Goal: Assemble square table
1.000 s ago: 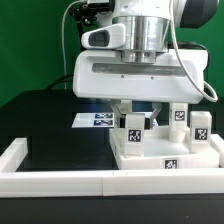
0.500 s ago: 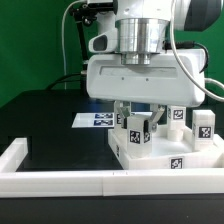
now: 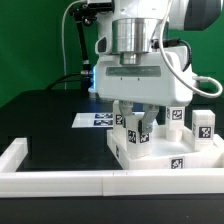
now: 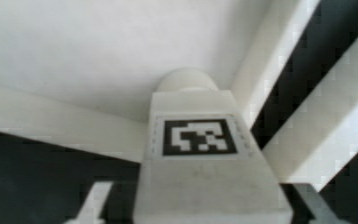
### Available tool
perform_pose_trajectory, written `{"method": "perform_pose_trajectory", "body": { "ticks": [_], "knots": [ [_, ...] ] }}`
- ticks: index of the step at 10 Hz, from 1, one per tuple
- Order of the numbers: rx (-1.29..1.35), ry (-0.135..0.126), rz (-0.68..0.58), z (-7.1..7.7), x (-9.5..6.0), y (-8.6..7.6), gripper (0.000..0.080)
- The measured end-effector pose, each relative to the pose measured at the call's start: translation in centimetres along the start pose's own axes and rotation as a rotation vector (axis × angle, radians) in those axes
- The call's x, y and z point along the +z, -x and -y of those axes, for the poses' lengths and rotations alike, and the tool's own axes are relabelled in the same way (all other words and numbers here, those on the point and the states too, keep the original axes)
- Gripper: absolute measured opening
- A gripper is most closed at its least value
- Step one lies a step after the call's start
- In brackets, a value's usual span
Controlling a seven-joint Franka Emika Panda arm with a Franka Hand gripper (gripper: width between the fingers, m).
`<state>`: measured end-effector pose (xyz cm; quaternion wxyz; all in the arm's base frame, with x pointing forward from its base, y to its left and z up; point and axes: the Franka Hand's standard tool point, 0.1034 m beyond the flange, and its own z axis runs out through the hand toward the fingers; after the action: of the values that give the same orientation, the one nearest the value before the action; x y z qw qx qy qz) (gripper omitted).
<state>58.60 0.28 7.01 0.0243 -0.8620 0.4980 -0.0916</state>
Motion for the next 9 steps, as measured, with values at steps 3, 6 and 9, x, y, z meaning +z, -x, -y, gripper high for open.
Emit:
{"method": "perform_pose_trajectory", "body": {
  "ticks": [3, 6, 9],
  "knots": [
    [0.336, -0.031, -0.002, -0.15, -0.04, 0.20, 0.0294],
    [0.562, -0.030, 0.005, -0.08, -0.03, 0.39, 0.0294],
    [0.667, -0.035, 0.018, -0.07, 0.04, 0.62, 0.0458]
  ]
}}
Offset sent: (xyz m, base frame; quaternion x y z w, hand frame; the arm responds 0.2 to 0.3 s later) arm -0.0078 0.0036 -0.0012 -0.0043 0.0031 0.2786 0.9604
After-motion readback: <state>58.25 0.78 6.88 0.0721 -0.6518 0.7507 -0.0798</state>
